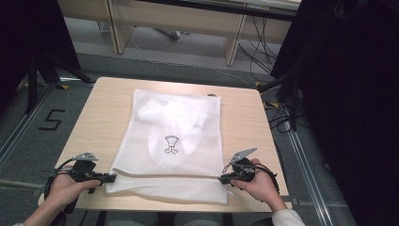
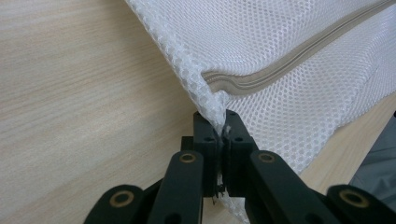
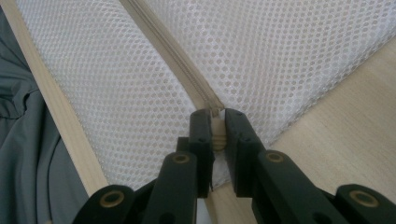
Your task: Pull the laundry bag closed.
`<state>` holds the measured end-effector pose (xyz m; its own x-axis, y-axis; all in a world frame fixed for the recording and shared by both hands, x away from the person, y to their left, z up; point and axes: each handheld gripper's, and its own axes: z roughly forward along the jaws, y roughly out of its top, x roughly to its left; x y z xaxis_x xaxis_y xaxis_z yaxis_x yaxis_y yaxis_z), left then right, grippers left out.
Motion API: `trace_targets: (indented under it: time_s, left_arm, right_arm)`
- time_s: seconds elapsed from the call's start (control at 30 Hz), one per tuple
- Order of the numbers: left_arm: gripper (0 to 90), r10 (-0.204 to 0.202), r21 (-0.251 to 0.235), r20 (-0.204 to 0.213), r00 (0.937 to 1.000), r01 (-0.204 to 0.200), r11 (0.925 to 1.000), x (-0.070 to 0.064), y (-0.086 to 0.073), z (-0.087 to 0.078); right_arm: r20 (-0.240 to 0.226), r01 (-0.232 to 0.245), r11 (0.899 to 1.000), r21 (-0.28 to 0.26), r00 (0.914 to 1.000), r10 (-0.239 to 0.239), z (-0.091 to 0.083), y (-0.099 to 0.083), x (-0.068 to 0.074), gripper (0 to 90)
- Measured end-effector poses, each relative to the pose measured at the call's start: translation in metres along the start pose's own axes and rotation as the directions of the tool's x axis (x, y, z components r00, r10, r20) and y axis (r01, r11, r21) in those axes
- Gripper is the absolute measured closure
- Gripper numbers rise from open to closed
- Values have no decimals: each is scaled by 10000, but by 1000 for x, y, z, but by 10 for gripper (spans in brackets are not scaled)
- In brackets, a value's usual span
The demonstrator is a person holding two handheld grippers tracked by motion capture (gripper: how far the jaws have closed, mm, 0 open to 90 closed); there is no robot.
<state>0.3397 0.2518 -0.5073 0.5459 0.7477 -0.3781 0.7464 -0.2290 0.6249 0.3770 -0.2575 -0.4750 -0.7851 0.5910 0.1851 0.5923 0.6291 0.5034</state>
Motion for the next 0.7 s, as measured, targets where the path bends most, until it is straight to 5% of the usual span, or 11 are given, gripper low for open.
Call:
trace_targets:
  time_s: [0.23, 0.5, 0.7]
  left_arm:
    - [851, 32, -134, -38, 10000, -32, 9999, 0, -1, 2]
    - [803, 173, 307, -44, 9998, -172, 9994, -1, -1, 2]
    - [715, 443, 195, -327, 9985, -437, 9989, -2, -2, 3]
  right_arm:
    - [110, 13, 10000, 90, 9999, -14, 0, 1, 2, 825]
    - [189, 132, 9999, -37, 9997, -131, 3, 1, 3, 809]
    - [314, -354, 9982, -482, 9988, 369, 3, 0, -2, 742]
